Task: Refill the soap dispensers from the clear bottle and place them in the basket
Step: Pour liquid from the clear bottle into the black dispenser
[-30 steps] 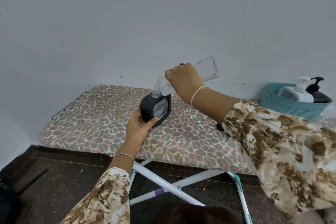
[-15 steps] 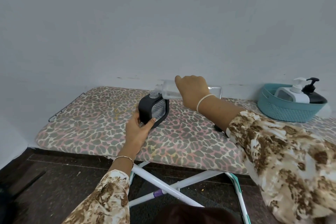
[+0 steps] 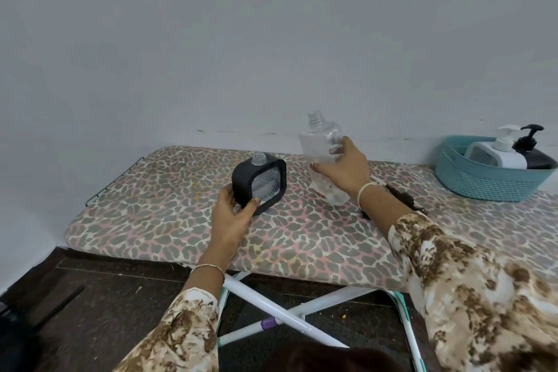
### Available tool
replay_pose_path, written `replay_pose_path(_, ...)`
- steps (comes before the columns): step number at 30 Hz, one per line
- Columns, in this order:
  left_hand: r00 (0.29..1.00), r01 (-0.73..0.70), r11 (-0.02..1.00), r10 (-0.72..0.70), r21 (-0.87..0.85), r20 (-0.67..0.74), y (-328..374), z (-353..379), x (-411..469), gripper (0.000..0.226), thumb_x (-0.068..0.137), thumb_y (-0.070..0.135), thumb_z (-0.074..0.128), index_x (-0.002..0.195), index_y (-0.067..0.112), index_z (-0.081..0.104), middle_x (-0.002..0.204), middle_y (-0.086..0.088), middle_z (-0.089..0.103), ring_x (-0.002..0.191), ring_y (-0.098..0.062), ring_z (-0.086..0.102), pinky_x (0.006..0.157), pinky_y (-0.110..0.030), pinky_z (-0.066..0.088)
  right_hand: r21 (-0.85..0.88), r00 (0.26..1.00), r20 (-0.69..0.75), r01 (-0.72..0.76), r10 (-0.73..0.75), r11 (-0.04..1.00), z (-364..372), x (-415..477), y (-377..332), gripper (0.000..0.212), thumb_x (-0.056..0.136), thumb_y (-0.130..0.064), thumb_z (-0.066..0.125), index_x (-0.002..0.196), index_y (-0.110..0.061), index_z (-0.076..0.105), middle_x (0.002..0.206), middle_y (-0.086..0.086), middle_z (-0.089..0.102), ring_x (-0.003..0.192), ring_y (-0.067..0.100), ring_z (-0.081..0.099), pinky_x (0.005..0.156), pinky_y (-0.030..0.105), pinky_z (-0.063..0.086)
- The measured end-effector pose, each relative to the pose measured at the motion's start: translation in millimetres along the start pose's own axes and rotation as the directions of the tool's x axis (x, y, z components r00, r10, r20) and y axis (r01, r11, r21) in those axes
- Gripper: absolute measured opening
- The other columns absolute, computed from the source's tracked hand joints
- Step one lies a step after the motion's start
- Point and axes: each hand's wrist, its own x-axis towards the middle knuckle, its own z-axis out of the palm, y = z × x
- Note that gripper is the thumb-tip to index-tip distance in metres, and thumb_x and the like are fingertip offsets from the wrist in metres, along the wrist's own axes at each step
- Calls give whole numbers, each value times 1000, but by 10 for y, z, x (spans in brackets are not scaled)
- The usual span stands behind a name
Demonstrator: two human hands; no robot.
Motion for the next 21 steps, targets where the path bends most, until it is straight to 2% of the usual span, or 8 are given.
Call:
replay_pose_path(3, 1000, -12, 1000, 12, 22, -22, 2, -15, 14, 54, 88, 7, 67, 138, 11, 46, 120, 2, 57, 117, -13, 52, 98, -29, 46, 151, 997, -41, -59, 66, 987, 84, 18, 93, 64, 65, -39, 85, 116, -22, 49, 105, -4, 62, 95, 16, 61, 87, 35, 52)
replay_pose_path(6, 999, -7, 998, 9, 62, -45, -5, -25, 28, 59, 89, 11, 67, 143, 11, 43, 126, 0, 57, 119, -15, 53, 101, -35, 47, 275, 993, -72, -70, 93, 959, 184, 26, 147, 62, 64, -32, 87, 111, -23, 49, 102, -3, 63, 95, 17, 62, 87, 35, 52)
replay_pose_path(9, 999, 2, 998, 1, 69, -44, -1, -22, 30, 62, 90, 12, 66, 146, 11, 39, 127, 2, 54, 119, -12, 51, 103, -33, 44, 301, 991, -92, -67, 99, 951, 248, 54, 180, 62, 64, -28, 88, 109, -23, 47, 99, -3, 62, 93, 15, 60, 88, 37, 52)
replay_pose_path(12, 999, 24, 998, -22, 57, -33, -15, -38, 45, 64, 90, 12, 66, 147, 9, 37, 137, -2, 53, 127, -16, 49, 108, -37, 42, 341, 988, -72, -102, 134, 934, 257, 80, 213, 67, 64, -28, 89, 114, -22, 44, 100, -2, 60, 95, 16, 59, 92, 40, 52)
replay_pose_path(17, 997, 62, 998, -62, -5, -36, -16, -53, 69, 65, 88, 9, 68, 146, 7, 39, 141, -7, 52, 129, -17, 50, 109, -39, 42, 340, 990, -22, -125, 141, 932, 171, -32, 188, 80, 65, -31, 88, 127, -14, 41, 103, 0, 57, 97, 17, 59, 92, 33, 50)
replay_pose_path(21, 997, 69, 997, -70, -31, -18, -3, -40, 55, 64, 88, 6, 68, 145, 6, 40, 140, -9, 52, 129, -19, 50, 109, -39, 43, 345, 988, 47, -157, 150, 925, 2, -121, 180, 83, 66, -24, 88, 131, -11, 38, 103, -6, 55, 93, 8, 57, 87, 23, 47)
